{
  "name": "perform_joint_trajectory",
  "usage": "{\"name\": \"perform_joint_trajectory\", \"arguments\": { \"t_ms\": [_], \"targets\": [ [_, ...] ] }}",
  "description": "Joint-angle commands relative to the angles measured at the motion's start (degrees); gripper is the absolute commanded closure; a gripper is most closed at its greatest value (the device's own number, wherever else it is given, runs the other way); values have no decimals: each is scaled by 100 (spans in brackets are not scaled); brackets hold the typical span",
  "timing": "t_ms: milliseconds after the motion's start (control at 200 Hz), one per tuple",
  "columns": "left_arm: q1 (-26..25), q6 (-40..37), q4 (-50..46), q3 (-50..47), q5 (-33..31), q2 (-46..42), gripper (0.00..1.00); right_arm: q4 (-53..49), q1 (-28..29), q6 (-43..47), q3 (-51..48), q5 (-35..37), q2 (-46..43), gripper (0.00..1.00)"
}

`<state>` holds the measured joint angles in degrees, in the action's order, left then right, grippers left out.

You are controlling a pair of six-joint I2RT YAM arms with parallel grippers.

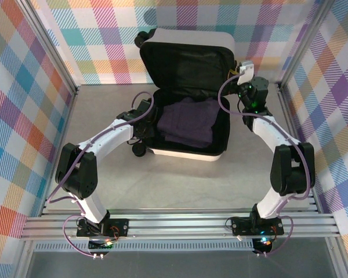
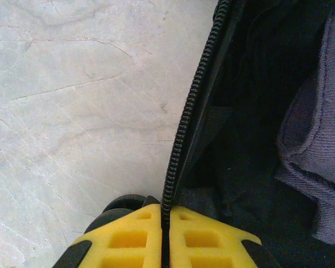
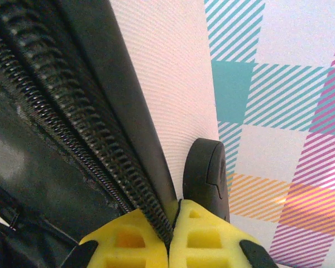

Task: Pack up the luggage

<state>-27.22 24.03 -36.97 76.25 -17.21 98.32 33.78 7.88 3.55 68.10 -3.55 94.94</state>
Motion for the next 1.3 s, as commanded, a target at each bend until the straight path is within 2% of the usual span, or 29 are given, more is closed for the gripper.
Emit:
{"name": "perform_joint_trajectory", "arguments": {
  "t_ms": [0,485,750,1295],
  "targets": [
    [-19,135,378,-100,126,107,91,642,144,-223,-256,-512,-467,95],
    [-11,112,417,-242,-52,-387,92,633,144,-146,-1140,-374,-1286,94],
    [-2,65,351,-251,-157,-767,91,585,142,-23,-1534,-295,-1753,87],
    [60,57,199,-386,-451,-1284,88,538,144,29,-2182,-425,-2324,86]
  ]
}}
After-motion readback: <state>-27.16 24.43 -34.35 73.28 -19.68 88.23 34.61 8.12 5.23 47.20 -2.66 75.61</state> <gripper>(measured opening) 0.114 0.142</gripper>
